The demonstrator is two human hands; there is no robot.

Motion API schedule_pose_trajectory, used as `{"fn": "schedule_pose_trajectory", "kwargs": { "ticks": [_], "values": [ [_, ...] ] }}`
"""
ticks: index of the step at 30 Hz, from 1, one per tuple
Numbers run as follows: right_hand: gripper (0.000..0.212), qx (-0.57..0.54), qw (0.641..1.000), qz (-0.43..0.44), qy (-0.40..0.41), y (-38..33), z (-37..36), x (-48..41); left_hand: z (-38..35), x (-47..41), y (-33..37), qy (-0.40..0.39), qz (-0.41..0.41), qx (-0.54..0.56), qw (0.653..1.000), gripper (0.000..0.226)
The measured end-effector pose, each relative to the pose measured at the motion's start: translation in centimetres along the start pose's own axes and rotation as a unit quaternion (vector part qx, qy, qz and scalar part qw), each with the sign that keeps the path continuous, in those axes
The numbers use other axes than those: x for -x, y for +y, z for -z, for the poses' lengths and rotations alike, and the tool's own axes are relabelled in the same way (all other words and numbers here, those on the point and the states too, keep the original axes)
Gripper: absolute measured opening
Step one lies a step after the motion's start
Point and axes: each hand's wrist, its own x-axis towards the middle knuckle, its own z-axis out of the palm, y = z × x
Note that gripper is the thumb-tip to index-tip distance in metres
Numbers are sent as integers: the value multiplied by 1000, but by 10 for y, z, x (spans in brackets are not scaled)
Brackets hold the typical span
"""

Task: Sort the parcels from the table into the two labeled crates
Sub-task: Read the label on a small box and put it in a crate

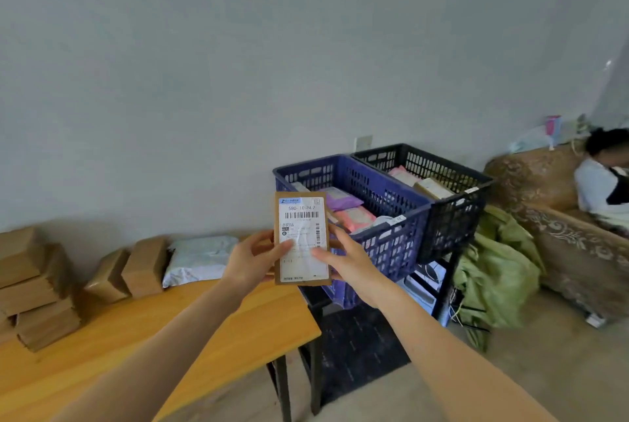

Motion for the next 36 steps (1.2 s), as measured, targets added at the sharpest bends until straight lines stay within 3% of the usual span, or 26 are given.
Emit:
{"fn": "schedule_pose_trajectory", "kwargs": {
  "ticks": [6, 18, 31, 36],
  "values": [
    [45, -17, 999, -33, 37, 22, 87, 33, -100, 9, 3, -23, 20, 0, 1000, 39],
    [42, -23, 992, -64, 109, 60, 222, 68, -243, -12, 5, -118, 58, -37, 991, 45],
    [43, 3, 986, -80, 148, 46, 356, -2, -365, -118, 32, -164, 44, -33, 985, 51],
    [36, 31, 988, -45, 144, 29, 411, -57, -405, -175, 53, -141, -6, -51, 989, 58]
  ]
}}
